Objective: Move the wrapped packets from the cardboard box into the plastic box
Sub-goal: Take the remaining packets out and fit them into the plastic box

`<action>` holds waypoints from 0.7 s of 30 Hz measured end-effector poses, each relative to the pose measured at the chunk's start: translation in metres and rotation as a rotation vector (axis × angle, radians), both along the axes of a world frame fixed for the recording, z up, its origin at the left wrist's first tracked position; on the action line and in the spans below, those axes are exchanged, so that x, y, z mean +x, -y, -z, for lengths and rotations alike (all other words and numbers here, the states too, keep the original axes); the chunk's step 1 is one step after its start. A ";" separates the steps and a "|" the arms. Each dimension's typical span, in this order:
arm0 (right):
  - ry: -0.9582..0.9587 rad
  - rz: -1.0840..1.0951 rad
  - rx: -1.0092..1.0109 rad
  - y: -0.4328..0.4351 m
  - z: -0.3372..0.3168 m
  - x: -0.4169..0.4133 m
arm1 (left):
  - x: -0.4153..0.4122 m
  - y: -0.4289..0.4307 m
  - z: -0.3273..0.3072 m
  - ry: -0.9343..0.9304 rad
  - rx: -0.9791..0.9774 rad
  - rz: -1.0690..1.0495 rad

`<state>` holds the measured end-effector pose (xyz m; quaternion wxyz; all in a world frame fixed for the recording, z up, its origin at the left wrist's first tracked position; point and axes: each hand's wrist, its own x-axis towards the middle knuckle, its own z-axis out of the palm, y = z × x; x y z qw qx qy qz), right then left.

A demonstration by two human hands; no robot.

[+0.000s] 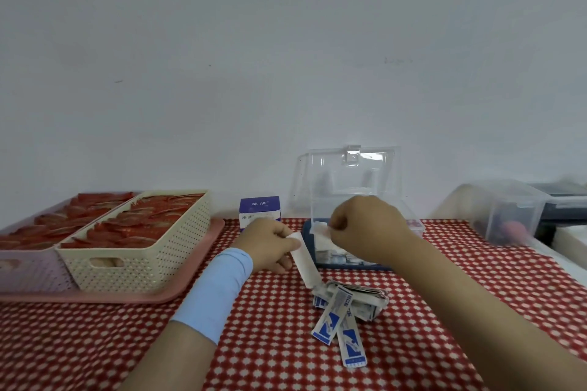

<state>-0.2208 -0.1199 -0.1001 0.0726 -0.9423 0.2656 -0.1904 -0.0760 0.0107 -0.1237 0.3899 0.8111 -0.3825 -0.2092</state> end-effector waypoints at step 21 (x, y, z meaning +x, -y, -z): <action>0.397 -0.124 0.483 -0.011 0.012 0.014 | -0.011 -0.002 -0.012 -0.377 -0.318 0.067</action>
